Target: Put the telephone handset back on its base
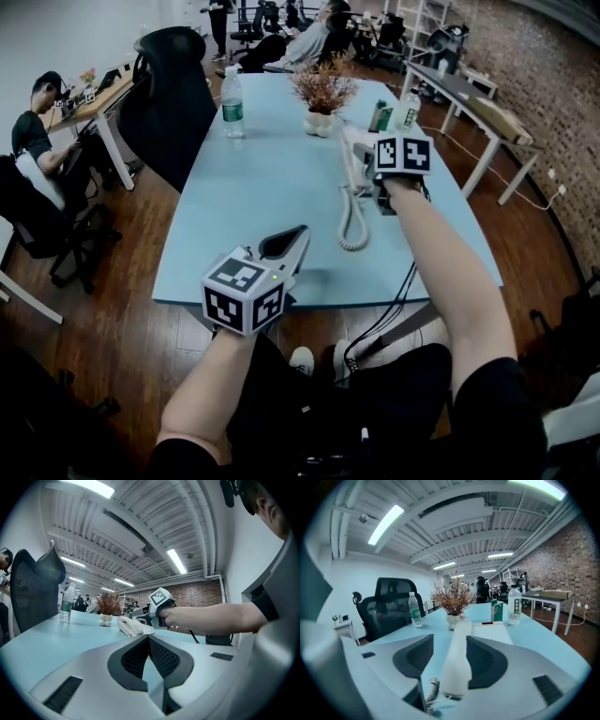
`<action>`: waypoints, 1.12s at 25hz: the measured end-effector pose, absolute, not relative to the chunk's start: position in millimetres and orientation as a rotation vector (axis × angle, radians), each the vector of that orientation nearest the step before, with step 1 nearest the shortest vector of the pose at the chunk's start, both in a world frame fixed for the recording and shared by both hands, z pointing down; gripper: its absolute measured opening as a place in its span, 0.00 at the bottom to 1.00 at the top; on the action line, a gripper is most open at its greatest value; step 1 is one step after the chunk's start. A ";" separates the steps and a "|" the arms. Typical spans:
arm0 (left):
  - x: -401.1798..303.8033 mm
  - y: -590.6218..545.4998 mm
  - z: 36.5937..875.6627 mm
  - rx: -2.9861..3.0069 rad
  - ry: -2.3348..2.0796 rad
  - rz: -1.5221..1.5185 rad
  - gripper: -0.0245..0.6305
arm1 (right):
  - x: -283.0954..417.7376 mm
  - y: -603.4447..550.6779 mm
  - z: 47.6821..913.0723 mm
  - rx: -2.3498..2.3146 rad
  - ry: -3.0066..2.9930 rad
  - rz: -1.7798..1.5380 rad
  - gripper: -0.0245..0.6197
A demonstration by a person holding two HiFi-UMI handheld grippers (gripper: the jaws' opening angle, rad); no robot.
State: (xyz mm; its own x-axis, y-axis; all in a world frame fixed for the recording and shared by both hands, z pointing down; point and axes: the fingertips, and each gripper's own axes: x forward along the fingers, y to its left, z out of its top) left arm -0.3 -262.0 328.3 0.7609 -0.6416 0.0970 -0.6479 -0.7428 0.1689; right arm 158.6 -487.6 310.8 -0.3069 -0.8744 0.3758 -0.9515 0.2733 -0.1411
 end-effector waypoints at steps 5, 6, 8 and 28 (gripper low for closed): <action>-0.6 -260.2 327.8 2.770 -1.031 0.060 0.03 | 154.4 -427.1 284.8 1.599 -2.566 0.617 0.30; 0.0 -259.7 327.2 2.772 -1.032 0.060 0.03 | 154.4 -412.4 279.9 1.571 -2.620 0.633 0.24; 1.9 -258.2 325.9 2.779 -1.031 0.062 0.03 | 155.8 -380.4 271.0 1.518 -2.715 0.631 0.13; 28.1 -241.1 325.9 2.818 -0.938 0.084 0.03 | 162.5 -207.0 309.2 1.256 -2.916 0.654 0.04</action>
